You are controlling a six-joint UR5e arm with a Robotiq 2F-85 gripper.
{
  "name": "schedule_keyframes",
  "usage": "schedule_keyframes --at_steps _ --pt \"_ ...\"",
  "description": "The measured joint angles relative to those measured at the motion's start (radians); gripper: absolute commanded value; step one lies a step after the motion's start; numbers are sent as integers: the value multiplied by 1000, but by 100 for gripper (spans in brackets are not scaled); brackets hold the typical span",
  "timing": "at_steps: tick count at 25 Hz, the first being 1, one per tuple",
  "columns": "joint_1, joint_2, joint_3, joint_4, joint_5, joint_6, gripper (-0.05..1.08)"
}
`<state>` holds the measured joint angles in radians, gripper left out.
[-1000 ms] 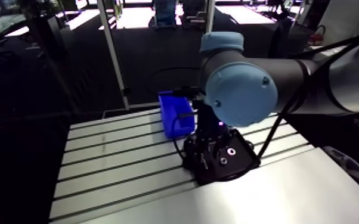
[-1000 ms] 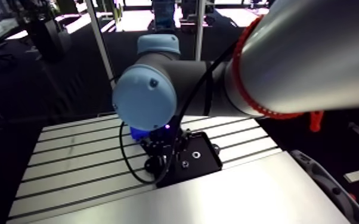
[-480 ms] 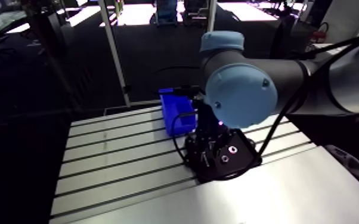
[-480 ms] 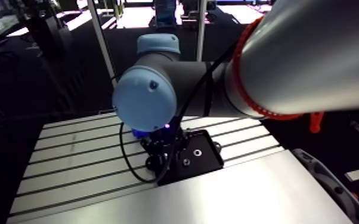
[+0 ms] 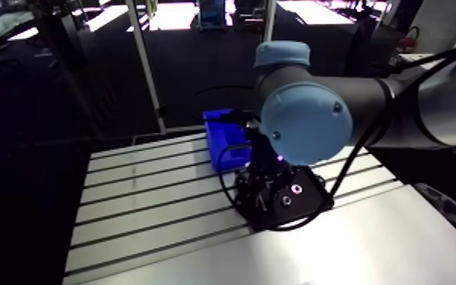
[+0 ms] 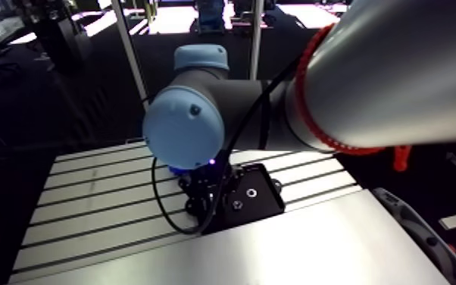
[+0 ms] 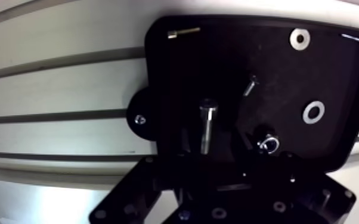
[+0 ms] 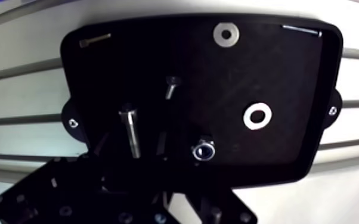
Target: Pick up the M10 bolt from the tray and put it into the blue bin.
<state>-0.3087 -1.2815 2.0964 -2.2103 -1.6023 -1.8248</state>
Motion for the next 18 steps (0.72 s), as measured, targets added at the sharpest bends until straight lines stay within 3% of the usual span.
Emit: schedule_keyframes --at_steps 10,18 --pt "1 6 3 -1 0 0 57" --pt "2 10 4 -8 -1 0 69"
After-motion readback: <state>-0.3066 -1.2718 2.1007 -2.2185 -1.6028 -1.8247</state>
